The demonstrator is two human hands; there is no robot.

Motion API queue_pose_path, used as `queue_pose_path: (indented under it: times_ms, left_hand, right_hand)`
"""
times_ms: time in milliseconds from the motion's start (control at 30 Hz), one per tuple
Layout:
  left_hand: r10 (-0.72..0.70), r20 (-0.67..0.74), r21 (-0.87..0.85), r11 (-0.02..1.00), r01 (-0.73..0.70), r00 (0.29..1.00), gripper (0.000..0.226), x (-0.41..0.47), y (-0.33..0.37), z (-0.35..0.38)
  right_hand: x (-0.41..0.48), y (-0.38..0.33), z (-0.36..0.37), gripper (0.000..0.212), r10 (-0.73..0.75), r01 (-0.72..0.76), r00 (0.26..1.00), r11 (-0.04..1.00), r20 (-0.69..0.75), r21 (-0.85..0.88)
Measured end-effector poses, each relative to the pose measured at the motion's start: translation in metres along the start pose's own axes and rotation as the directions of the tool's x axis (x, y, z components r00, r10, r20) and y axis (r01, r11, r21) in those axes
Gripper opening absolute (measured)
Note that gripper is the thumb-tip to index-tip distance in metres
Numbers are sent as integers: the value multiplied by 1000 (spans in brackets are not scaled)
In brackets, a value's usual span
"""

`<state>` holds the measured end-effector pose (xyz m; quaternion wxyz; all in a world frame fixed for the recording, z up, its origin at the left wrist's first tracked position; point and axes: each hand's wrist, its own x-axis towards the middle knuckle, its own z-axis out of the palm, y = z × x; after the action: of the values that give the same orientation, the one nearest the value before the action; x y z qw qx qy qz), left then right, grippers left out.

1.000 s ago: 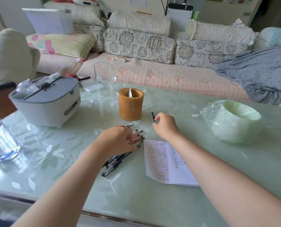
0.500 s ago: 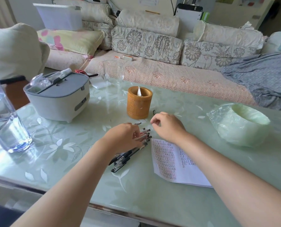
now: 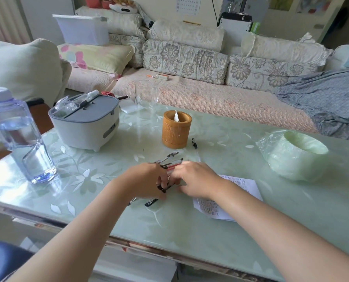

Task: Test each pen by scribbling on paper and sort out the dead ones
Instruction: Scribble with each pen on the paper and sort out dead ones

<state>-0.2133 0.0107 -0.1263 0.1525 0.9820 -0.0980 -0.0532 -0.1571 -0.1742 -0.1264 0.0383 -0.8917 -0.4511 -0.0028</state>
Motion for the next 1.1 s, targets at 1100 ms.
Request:
queue_pose_path:
  times_ms: [1100]
  left_hand:
    - [50,-356,-390,899,-197,933,8,18,74,-20]
  right_hand:
    - [-79,29,-39,23,372,-306,921,877,-120,371]
